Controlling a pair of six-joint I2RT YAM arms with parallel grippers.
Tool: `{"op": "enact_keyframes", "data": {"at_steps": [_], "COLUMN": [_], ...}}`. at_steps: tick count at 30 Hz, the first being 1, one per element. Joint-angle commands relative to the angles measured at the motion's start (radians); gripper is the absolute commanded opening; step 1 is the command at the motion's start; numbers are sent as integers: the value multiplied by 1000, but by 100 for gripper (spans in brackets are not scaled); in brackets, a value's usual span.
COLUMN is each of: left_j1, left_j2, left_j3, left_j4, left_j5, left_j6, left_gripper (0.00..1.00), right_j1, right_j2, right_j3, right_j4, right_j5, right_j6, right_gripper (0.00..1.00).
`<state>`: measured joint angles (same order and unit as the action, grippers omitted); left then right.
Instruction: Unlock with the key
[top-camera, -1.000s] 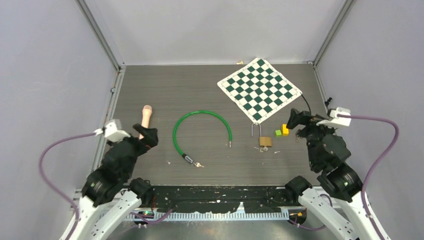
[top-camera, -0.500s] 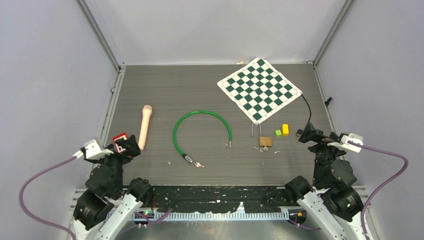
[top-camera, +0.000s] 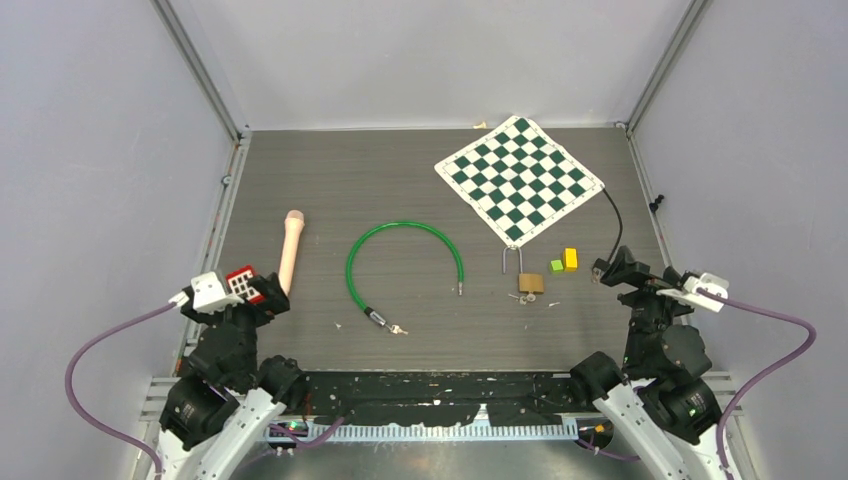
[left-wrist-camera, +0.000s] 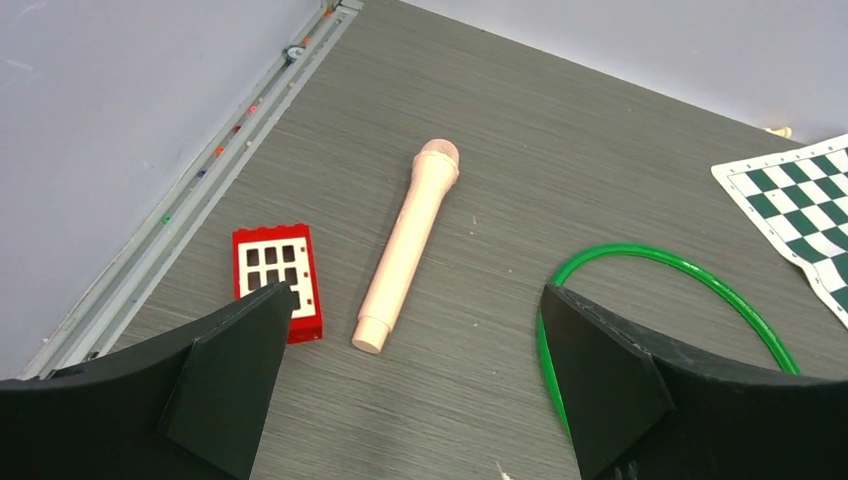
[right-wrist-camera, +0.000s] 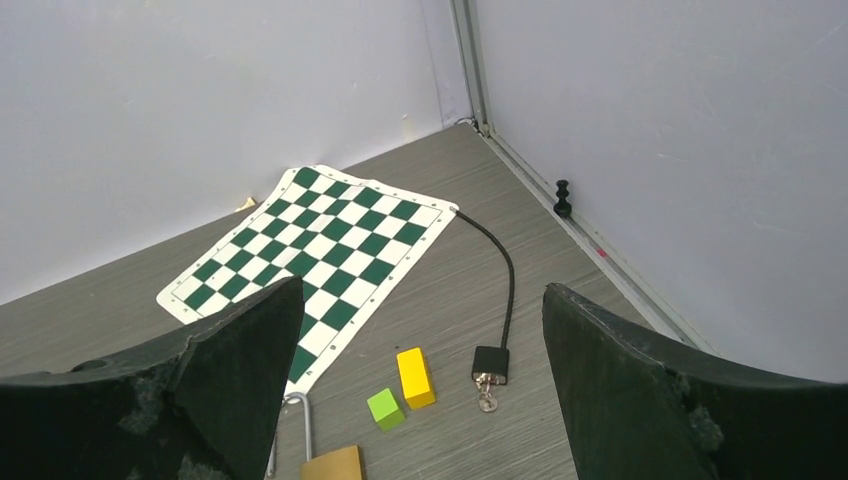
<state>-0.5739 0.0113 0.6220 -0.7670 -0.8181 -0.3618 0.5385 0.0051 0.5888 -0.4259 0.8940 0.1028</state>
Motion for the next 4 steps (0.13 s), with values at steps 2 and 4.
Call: {"op": "enact_keyframes", "data": {"at_steps": [2,4], "left_j1": [2,3], "left_j2": [-240,-258], "left_j3": [-7,-16], "left_j4": [62,74], "left_j5": [-22,-24], "left_j6": [30,38], "left_gripper": [100,100], "right_j1": [0,0], "right_j2": [-34,-35], "right_j3": [-7,-9], "right_j4": [41,43], "right_j5": [28,25], "right_j6": [-13,-12], "right_gripper": [95,96]}}
